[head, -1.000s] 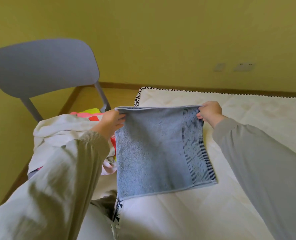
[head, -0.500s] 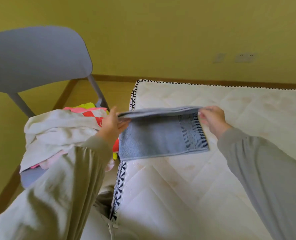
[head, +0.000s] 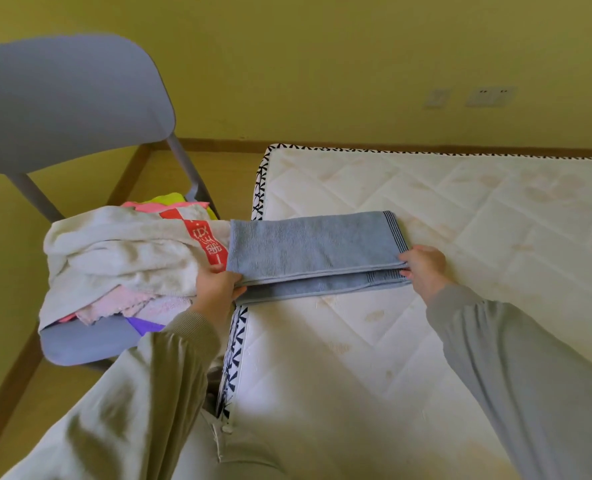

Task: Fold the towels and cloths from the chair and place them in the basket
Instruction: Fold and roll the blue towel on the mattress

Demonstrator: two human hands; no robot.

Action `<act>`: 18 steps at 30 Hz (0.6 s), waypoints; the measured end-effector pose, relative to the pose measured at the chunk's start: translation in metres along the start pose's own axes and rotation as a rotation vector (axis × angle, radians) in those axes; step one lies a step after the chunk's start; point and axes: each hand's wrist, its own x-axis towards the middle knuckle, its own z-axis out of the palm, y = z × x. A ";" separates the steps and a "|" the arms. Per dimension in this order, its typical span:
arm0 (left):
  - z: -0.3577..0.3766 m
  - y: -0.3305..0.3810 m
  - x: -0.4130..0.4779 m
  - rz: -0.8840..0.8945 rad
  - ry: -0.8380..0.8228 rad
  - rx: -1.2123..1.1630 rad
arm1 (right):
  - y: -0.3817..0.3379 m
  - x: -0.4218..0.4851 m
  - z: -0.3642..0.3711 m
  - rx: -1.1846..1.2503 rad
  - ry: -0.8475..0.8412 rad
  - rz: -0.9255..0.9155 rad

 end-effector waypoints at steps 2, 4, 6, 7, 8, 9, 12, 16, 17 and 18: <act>-0.005 -0.009 0.001 -0.069 -0.015 0.062 | 0.008 -0.001 -0.003 -0.115 -0.013 0.044; -0.007 -0.014 0.002 -0.058 -0.016 0.105 | 0.012 0.001 -0.004 -0.168 -0.009 0.062; -0.006 -0.014 0.002 -0.001 -0.025 0.169 | 0.010 0.003 -0.003 -0.186 -0.006 0.036; -0.005 -0.013 0.002 0.038 -0.030 0.197 | 0.009 0.005 -0.003 -0.185 0.007 0.004; -0.004 -0.011 0.003 0.077 -0.040 0.203 | 0.008 0.005 -0.003 -0.175 0.022 -0.038; -0.004 -0.009 0.004 0.104 -0.053 0.184 | 0.006 0.003 -0.004 -0.157 0.039 -0.078; -0.010 -0.009 0.009 0.134 -0.099 0.188 | 0.009 0.003 -0.008 -0.121 0.079 -0.137; -0.017 -0.024 0.015 0.183 -0.050 0.619 | 0.026 0.005 -0.009 -0.417 0.037 -0.132; -0.017 -0.026 0.015 0.231 -0.024 0.721 | 0.030 0.005 -0.009 -0.479 0.041 -0.152; -0.017 -0.028 0.014 0.295 -0.005 0.835 | 0.031 0.005 -0.009 -0.511 0.052 -0.168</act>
